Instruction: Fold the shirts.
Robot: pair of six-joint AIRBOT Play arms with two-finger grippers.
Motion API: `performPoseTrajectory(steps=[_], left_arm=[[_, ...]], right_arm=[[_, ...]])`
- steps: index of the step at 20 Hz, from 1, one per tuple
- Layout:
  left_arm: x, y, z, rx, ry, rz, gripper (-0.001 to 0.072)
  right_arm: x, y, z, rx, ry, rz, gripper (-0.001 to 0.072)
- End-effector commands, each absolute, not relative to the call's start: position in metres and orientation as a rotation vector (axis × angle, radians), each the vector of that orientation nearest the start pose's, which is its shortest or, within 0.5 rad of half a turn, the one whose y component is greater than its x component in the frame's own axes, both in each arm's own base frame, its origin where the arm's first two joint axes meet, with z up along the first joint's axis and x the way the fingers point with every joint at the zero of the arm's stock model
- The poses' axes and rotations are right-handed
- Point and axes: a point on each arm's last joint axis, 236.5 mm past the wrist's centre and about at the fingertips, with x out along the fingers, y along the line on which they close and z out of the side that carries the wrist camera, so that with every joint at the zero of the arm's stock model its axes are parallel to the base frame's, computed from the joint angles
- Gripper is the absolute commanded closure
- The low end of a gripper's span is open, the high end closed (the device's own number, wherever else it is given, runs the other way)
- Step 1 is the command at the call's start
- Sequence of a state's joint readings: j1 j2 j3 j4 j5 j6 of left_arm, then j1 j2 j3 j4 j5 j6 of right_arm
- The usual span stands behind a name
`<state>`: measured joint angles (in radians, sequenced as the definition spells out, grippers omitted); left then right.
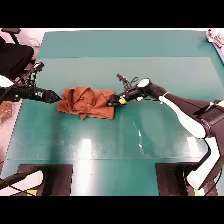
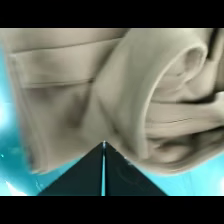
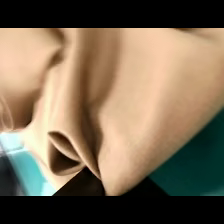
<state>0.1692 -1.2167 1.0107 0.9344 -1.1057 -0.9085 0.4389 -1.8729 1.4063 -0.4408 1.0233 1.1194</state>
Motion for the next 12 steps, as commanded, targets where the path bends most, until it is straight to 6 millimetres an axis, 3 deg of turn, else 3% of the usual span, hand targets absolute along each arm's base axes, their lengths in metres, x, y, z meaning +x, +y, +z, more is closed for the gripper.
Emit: performPoseTrajectory(steps=[1,5,8,10,11,12], left_arm=[[0.370,-0.068,0.022,-0.152,1.088,-0.554,0.0687],[0.358,-0.087,0.031,-0.234,1.112,-0.625,0.0687],[0.352,-0.109,0.047,-0.355,1.108,-0.694,0.0687],[0.350,-0.125,0.063,-0.437,1.084,-0.758,0.0687],[0.348,-0.131,0.071,-0.473,1.074,-0.787,0.0687],[0.346,-0.138,0.078,-0.507,1.067,-0.820,0.0687]], right_arm=[[0.376,0.403,-0.017,0.533,1.309,1.043,0.0692],[0.402,0.393,0.074,0.523,1.137,1.047,0.0693],[0.417,0.365,0.172,0.571,0.979,1.046,0.0692],[0.420,0.330,0.234,0.567,0.882,1.035,0.0692],[0.429,0.301,0.253,0.535,0.839,0.969,0.0693],[0.442,0.266,0.260,0.491,0.816,0.861,0.0692]])
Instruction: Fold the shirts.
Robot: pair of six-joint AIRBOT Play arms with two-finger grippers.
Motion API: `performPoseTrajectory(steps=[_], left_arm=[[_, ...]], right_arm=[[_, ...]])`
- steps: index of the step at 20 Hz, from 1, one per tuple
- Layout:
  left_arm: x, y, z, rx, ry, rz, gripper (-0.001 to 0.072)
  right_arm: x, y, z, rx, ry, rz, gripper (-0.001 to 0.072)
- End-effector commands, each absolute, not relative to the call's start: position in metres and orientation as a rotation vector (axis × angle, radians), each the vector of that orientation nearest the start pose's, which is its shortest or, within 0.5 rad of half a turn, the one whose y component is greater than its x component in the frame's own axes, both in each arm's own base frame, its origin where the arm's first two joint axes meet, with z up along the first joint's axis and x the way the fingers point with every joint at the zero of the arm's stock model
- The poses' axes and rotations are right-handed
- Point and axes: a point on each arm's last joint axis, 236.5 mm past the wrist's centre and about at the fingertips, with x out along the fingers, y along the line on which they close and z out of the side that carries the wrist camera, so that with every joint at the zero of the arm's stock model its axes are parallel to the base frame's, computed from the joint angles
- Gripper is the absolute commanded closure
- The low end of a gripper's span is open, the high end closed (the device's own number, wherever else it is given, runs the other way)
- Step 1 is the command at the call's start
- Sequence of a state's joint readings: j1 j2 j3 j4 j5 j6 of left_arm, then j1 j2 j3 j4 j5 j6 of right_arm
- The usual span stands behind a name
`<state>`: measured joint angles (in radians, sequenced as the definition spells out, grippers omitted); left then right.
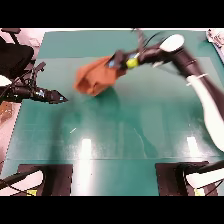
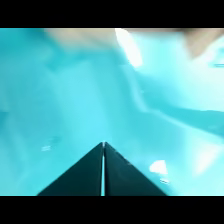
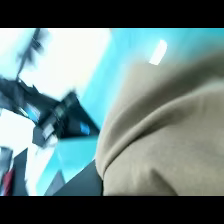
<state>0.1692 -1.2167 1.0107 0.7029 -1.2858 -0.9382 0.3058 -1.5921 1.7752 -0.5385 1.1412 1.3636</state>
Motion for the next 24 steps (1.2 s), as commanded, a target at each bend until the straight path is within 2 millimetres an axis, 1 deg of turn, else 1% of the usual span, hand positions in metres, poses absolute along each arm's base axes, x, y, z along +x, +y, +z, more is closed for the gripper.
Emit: performPoseTrajectory(steps=[1,2,3,4,6,7,8,9,10,11,12,13,14,15,16,18,19,20,22,24], left_arm=[[0.343,-0.144,0.087,-0.542,1.059,-0.853,0.0687],[0.340,-0.150,0.095,-0.576,1.050,-0.888,0.0687],[0.337,-0.155,0.102,-0.604,1.044,-0.918,0.0687],[0.334,-0.159,0.109,-0.629,1.038,-0.945,0.0688],[0.328,-0.164,0.118,-0.673,1.051,-0.983,0.0687],[0.323,-0.166,0.121,-0.680,1.057,-1.006,0.0688],[0.319,-0.168,0.123,-0.686,1.066,-1.023,0.0688],[0.315,-0.169,0.123,-0.696,1.085,-1.032,0.0687],[0.312,-0.169,0.124,-0.703,1.098,-1.039,0.0688],[0.310,-0.170,0.125,-0.703,1.104,-1.047,0.0688],[0.309,-0.170,0.125,-0.703,1.105,-1.048,0.0688],[0.310,-0.170,0.125,-0.704,1.105,-1.046,0.0688],[0.311,-0.170,0.125,-0.703,1.101,-1.043,0.0688],[0.312,-0.169,0.125,-0.703,1.095,-1.036,0.0688],[0.315,-0.169,0.125,-0.701,1.084,-1.025,0.0689],[0.321,-0.167,0.130,-0.688,1.045,-0.997,0.0688],[0.322,-0.167,0.133,-0.680,1.028,-0.989,0.0689],[0.324,-0.166,0.136,-0.672,1.010,-0.980,0.0688],[0.321,-0.166,0.137,-0.653,1.010,-0.979,0.0689],[0.318,-0.166,0.138,-0.648,1.010,-0.988,0.0688]], right_arm=[[0.458,0.220,0.264,0.475,0.804,0.717,0.0692],[0.468,0.178,0.272,0.506,0.798,0.613,0.0692],[0.475,0.139,0.287,0.554,0.770,0.562,0.0692],[0.479,0.106,0.305,0.606,0.722,0.542,0.0692],[0.485,0.034,0.348,0.772,0.563,0.517,0.0693],[0.485,-0.006,0.367,0.865,0.469,0.503,0.0693],[0.482,-0.046,0.381,0.957,0.383,0.482,0.0693],[0.476,-0.088,0.393,1.030,0.294,0.461,0.0693],[0.466,-0.125,0.400,1.087,0.227,0.445,0.0693],[0.453,-0.156,0.406,1.120,0.183,0.439,0.0693],[0.439,-0.178,0.406,1.119,0.172,0.427,0.0694],[0.422,-0.195,0.401,1.099,0.191,0.407,0.0694],[0.407,-0.206,0.391,1.086,0.229,0.378,0.0694],[0.392,-0.217,0.371,1.080,0.302,0.311,0.0694],[0.377,-0.226,0.345,1.063,0.395,0.222,0.0694],[0.333,-0.249,0.275,1.022,0.641,-0.055,0.0696],[0.310,-0.262,0.248,1.047,0.734,-0.205,0.0696],[0.291,-0.272,0.235,1.062,0.780,-0.313,0.0696],[0.241,-0.292,0.213,1.014,0.893,-0.583,0.0696],[0.206,-0.308,0.211,0.950,0.925,-0.777,0.0696]])
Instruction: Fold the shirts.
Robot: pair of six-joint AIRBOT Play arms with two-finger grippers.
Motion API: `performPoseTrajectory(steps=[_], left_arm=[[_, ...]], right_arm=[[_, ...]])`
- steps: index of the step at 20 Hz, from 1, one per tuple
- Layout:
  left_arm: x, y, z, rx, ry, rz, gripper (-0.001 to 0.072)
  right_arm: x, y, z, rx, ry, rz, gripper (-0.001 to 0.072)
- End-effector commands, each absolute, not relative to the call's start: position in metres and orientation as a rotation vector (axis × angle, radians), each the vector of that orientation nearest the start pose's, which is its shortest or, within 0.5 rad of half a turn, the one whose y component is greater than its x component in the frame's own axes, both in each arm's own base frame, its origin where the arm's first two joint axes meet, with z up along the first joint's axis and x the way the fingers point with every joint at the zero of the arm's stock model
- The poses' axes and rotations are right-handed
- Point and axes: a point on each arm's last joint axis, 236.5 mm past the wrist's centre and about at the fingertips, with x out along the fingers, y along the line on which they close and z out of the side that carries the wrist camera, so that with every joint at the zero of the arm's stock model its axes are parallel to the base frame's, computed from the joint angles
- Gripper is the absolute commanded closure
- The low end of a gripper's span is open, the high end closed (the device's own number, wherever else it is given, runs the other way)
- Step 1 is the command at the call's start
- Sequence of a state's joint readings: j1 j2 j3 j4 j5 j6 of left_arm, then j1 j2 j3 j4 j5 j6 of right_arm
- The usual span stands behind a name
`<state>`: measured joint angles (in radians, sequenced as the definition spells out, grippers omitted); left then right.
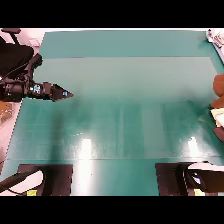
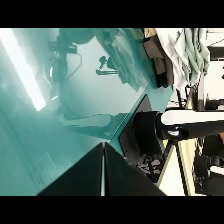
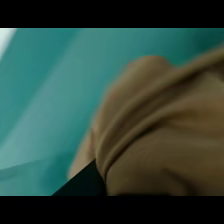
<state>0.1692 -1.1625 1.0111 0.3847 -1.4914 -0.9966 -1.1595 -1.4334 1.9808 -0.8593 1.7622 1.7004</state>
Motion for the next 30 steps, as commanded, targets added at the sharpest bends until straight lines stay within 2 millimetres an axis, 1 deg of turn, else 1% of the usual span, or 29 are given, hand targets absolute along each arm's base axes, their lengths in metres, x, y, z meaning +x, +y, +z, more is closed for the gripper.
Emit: performPoseTrajectory(steps=[1,6,7,9,12,14,17,20,21,22,26,27,28,29,30], left_arm=[[0.317,-0.166,0.137,-0.639,1.014,-0.994,0.0689],[0.307,-0.166,0.132,-0.614,1.056,-1.009,0.0688],[0.305,-0.166,0.131,-0.612,1.062,-1.013,0.0689],[0.305,-0.166,0.131,-0.611,1.063,-1.013,0.0688],[0.305,-0.164,0.128,-0.601,1.070,-1.005,0.0688],[0.307,-0.163,0.127,-0.597,1.068,-0.995,0.0688],[0.314,-0.160,0.123,-0.588,1.057,-0.960,0.0688],[0.322,-0.158,0.122,-0.588,1.035,-0.931,0.0688],[0.324,-0.157,0.121,-0.589,1.029,-0.923,0.0688],[0.326,-0.157,0.121,-0.589,1.023,-0.916,0.0688],[0.331,-0.155,0.121,-0.589,1.011,-0.901,0.0688],[0.331,-0.155,0.121,-0.589,1.011,-0.900,0.0688],[0.331,-0.155,0.121,-0.588,1.011,-0.900,0.0687],[0.331,-0.155,0.121,-0.588,1.011,-0.900,0.0688],[0.331,-0.155,0.120,-0.587,1.012,-0.899,0.0688]], right_arm=[[0.192,-0.314,0.212,0.929,0.933,-0.856,0.0696],[0.157,-0.330,0.209,0.875,0.979,-1.026,0.0696],[0.149,-0.333,0.204,0.875,1.001,-1.058,0.0696],[0.140,-0.331,0.182,0.904,1.072,-1.077,0.0696],[0.134,-0.320,0.141,0.973,1.188,-1.055,0.0694],[0.123,-0.323,0.120,0.980,1.234,-1.101,0.0693],[0.114,-0.332,0.100,0.966,1.255,-1.151,0.0692],[0.118,-0.340,0.087,0.949,1.233,-1.152,0.0681],[0.119,-0.342,0.086,0.943,1.225,-1.153,0.0606],[0.120,-0.346,0.086,0.934,1.211,-1.157,0.0583],[0.123,-0.351,0.088,0.920,1.186,-1.160,0.0594],[0.125,-0.350,0.088,0.925,1.184,-1.152,0.0689],[0.128,-0.348,0.088,0.935,1.177,-1.138,0.0690],[0.137,-0.346,0.090,0.952,1.155,-1.107,0.0690],[0.149,-0.346,0.097,0.964,1.114,-1.072,0.0691]])
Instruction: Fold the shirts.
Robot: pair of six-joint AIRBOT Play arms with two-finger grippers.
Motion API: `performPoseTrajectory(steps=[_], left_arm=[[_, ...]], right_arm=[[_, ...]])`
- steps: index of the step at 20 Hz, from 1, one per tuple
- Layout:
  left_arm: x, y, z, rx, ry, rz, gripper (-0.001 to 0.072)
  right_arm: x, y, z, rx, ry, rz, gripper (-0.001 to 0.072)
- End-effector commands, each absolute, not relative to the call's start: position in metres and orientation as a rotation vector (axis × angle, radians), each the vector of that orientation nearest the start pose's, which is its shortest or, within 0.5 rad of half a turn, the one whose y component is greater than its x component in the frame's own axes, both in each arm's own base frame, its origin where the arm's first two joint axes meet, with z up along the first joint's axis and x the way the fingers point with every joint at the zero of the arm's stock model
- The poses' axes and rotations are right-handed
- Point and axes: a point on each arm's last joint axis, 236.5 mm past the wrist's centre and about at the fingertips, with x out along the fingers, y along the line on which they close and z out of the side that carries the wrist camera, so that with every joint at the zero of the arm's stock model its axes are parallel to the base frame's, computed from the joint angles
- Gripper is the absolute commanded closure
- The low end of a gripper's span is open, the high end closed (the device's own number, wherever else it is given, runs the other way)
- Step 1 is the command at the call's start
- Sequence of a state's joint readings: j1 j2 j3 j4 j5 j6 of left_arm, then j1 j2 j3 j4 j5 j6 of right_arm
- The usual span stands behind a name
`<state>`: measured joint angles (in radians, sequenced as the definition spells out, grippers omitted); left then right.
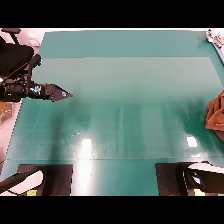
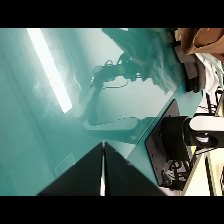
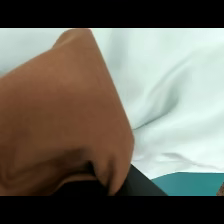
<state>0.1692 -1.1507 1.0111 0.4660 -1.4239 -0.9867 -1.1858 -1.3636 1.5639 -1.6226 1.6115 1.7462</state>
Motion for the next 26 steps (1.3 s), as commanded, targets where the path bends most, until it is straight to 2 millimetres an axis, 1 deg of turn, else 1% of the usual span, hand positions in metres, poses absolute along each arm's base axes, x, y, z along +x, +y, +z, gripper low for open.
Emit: performPoseTrajectory(steps=[1,3,4,7,8,10,12,13,14,15,16,17,18,19,20,22,23,25,26], left_arm=[[0.330,-0.155,0.120,-0.587,1.012,-0.900,0.0688],[0.331,-0.155,0.121,-0.588,1.012,-0.899,0.0687],[0.331,-0.155,0.120,-0.587,1.012,-0.899,0.0688],[0.329,-0.155,0.121,-0.587,1.015,-0.904,0.0688],[0.329,-0.155,0.120,-0.586,1.016,-0.905,0.0687],[0.327,-0.156,0.120,-0.583,1.025,-0.911,0.0688],[0.323,-0.157,0.120,-0.583,1.035,-0.922,0.0687],[0.321,-0.157,0.120,-0.582,1.040,-0.929,0.0688],[0.319,-0.158,0.120,-0.582,1.046,-0.935,0.0688],[0.316,-0.159,0.120,-0.582,1.056,-0.947,0.0687],[0.312,-0.160,0.121,-0.581,1.067,-0.962,0.0688],[0.308,-0.161,0.121,-0.581,1.079,-0.975,0.0687],[0.304,-0.161,0.122,-0.580,1.090,-0.990,0.0687],[0.300,-0.162,0.122,-0.580,1.100,-1.002,0.0687],[0.297,-0.163,0.123,-0.580,1.108,-1.012,0.0688],[0.296,-0.163,0.122,-0.578,1.110,-1.014,0.0687],[0.298,-0.162,0.122,-0.578,1.106,-1.009,0.0688],[0.303,-0.161,0.122,-0.579,1.092,-0.991,0.0688],[0.305,-0.161,0.121,-0.579,1.085,-0.983,0.0687]], right_arm=[[0.163,-0.346,0.108,0.968,1.069,-1.031,0.0692],[0.196,-0.341,0.135,0.957,0.979,-0.936,0.0692],[0.218,-0.334,0.154,0.947,0.928,-0.868,0.0692],[0.276,-0.309,0.216,0.887,0.778,-0.712,0.0692],[0.297,-0.300,0.239,0.860,0.713,-0.668,0.0692],[0.338,-0.280,0.288,0.805,0.561,-0.569,0.0693],[0.374,-0.267,0.330,0.791,0.397,-0.503,0.0693],[0.388,-0.264,0.342,0.815,0.327,-0.483,0.0694],[0.399,-0.264,0.348,0.850,0.274,-0.473,0.0694],[0.408,-0.265,0.349,0.875,0.239,-0.470,0.0694],[0.411,-0.270,0.348,0.886,0.218,-0.479,0.0694],[0.412,-0.274,0.344,0.914,0.206,-0.491,0.0694],[0.408,-0.280,0.341,0.944,0.199,-0.522,0.0694],[0.399,-0.292,0.334,0.966,0.203,-0.583,0.0695],[0.381,-0.304,0.326,0.978,0.224,-0.672,0.0696],[0.327,-0.335,0.298,0.932,0.329,-0.912,0.0696],[0.293,-0.347,0.280,0.916,0.404,-1.042,0.0696],[0.230,-0.364,0.242,0.915,0.565,-1.238,0.0696],[0.206,-0.366,0.222,0.928,0.654,-1.278,0.0696]])
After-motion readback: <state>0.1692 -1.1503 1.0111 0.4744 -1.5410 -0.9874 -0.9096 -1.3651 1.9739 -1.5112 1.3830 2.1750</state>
